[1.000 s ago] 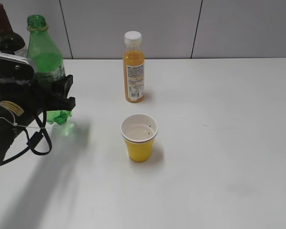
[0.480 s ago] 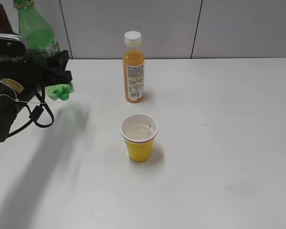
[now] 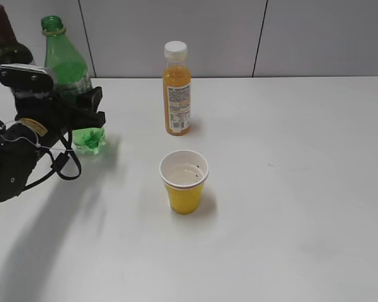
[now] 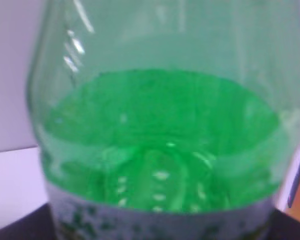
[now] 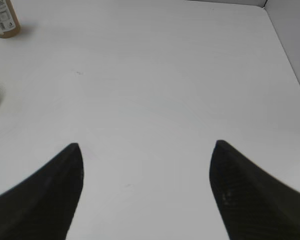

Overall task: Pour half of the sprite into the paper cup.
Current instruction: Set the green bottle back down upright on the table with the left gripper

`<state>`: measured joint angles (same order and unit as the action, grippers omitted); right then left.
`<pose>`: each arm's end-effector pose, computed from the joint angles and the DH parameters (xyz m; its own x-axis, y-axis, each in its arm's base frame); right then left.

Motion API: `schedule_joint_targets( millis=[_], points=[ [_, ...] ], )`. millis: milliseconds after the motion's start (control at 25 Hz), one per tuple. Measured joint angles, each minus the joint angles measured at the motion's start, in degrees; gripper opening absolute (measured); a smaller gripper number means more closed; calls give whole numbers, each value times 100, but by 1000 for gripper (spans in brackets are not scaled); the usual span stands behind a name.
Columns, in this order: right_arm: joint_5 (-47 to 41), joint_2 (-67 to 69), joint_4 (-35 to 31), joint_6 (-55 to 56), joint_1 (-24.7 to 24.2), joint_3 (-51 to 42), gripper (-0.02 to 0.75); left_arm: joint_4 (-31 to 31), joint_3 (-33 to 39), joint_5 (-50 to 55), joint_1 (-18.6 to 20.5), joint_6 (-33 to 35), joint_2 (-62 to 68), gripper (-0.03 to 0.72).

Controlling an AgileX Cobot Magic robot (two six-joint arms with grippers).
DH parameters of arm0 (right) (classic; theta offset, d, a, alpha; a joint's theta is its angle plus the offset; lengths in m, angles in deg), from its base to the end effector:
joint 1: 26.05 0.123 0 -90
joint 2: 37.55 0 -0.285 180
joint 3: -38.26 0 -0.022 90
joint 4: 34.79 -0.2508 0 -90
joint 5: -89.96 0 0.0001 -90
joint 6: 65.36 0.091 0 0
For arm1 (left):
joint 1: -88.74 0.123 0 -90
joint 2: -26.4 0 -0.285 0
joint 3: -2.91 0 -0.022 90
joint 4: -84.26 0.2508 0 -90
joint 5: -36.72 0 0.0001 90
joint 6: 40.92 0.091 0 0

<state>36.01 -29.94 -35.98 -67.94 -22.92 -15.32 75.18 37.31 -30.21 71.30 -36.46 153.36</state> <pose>0.0089 0.0020 0.2621 -0.4216 -0.0559 -0.9051 -0.0836 0.9962 -0.0226 0.3494 -0.0959 0.1127 -0.0756 0.0396 -0.9964 0.1597 0.9868 0.0271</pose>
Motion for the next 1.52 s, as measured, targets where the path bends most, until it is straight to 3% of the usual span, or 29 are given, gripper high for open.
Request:
schedule_joint_targets(
  millis=[440, 640, 800, 1280, 1520],
  points=[
    [0, 0, 0, 0, 0, 0, 592, 25, -17, -27, 0, -446, 206, 452],
    [0, 0, 0, 0, 0, 0, 592, 32, -24, -153, 0, -446, 206, 636],
    [0, 0, 0, 0, 0, 0, 592, 27, -23, -202, 0, -446, 181, 686],
    [0, 0, 0, 0, 0, 0, 592, 44, 1249, -226, -6, -446, -809, 687],
    [0, 0, 0, 0, 0, 0, 592, 36, 1788, -226, -6, -446, -1362, 650]
  ],
)
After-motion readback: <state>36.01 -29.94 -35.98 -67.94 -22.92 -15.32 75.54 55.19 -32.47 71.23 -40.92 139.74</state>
